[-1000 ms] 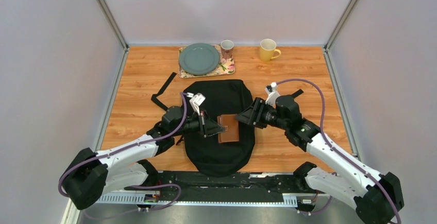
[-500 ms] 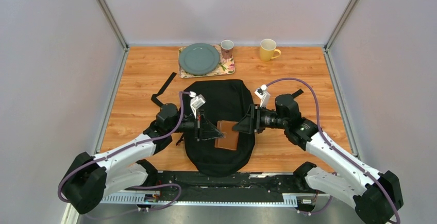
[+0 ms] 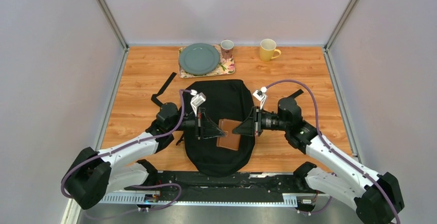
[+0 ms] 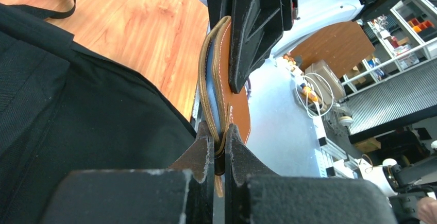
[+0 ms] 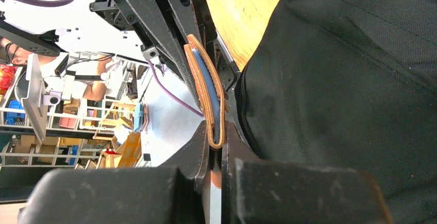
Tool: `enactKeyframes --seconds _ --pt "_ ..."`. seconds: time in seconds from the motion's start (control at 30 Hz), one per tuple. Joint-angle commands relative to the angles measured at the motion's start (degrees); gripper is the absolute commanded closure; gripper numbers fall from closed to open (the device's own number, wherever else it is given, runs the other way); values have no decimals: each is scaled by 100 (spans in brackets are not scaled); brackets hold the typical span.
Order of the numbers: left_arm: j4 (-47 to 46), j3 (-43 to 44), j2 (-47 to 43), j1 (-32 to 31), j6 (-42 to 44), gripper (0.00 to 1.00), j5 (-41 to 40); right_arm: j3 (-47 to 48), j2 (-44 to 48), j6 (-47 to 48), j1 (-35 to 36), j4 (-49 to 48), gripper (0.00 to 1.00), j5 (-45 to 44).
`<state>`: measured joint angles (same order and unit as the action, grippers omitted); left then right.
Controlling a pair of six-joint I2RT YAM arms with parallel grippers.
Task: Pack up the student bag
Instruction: Pick up the personal item from the center of the board, then place the personal item in the student bag.
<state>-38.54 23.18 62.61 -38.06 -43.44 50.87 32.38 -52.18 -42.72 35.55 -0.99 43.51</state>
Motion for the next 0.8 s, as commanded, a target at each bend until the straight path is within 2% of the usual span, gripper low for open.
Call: enactKeyframes --seconds 0.0,0.03,0.07,0.1,0.13,0.17,0.2,0.23,0.3,0.33,0.43,0.53,0.67,0.77 --pt "842 388 -328 9 728 75 -313 -39 331 -44 22 -156 100 -202" --pt "1240 459 -476 10 941 65 -706 13 375 -9 22 -60 100 -289" --pt "1670 633 -565 10 1160 58 -971 110 471 87 31 498 100 -673" --pt "2432 722 -644 10 1589 50 -1235 198 533 280 31 773 100 -938" --pt "2787 793 -810 10 1767 45 -1951 364 612 360 31 1037 100 -1210" --pt "3130 967 -890 10 1925 41 -2332 444 769 448 31 1562 100 -1909" --pt "3630 1039 -943 10 2197 35 -2693 497 867 501 22 1750 100 -2212" --pt "3835 1118 -996 18 2269 31 -3480 576 972 528 31 1908 100 -2493" --pt "4579 1478 -918 10 2427 27 -4205 611 1271 467 22 2287 100 -3259" --pt "4767 1775 -752 18 2489 25 -4687 594 1376 466 22 2331 100 -3391" --pt "5295 2320 -313 27 2621 25 -5225 524 1746 379 22 2349 100 -3612" --pt "5585 2734 153 18 2648 25 -5447 471 2001 282 31 2419 100 -3683" --pt "5778 3130 734 18 2910 25 -5430 401 2230 247 22 2543 100 -3805" --pt "6042 3587 1235 27 3113 25 -5122 357 2283 246 31 2595 100 -3823"
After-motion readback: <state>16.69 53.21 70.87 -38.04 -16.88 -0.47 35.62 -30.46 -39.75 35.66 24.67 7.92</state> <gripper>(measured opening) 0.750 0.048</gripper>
